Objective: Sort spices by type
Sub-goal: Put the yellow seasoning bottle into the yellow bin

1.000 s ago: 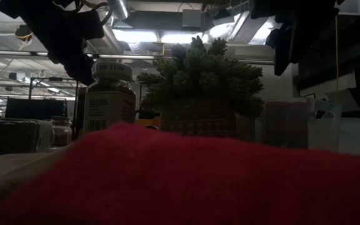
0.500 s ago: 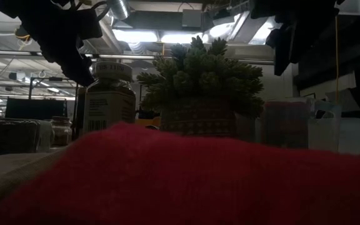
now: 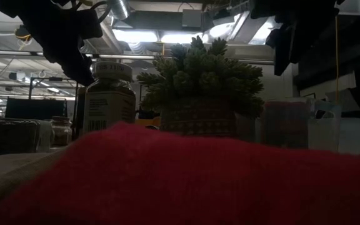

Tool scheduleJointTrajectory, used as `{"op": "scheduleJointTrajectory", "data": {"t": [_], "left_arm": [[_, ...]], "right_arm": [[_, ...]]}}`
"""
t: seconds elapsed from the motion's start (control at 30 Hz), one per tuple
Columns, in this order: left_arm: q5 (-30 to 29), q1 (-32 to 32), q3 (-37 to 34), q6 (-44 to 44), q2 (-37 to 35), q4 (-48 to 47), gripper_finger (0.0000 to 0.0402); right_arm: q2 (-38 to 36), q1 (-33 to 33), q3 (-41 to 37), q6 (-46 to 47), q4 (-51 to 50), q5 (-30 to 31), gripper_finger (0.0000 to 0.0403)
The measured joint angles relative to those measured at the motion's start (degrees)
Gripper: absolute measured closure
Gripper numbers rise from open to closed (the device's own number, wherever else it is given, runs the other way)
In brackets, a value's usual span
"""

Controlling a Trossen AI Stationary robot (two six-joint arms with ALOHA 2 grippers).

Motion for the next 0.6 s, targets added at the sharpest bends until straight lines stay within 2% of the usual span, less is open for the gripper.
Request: {"op": "scheduleJointTrajectory", "data": {"t": [0.6], "left_arm": [[-0.02, 0.0, -2.6, -0.06, 0.28, 2.18, 0.0149]], "right_arm": [[-0.01, 0.0, 0.0, 0.0, 0.02, 0.0, 0.0079]]}}
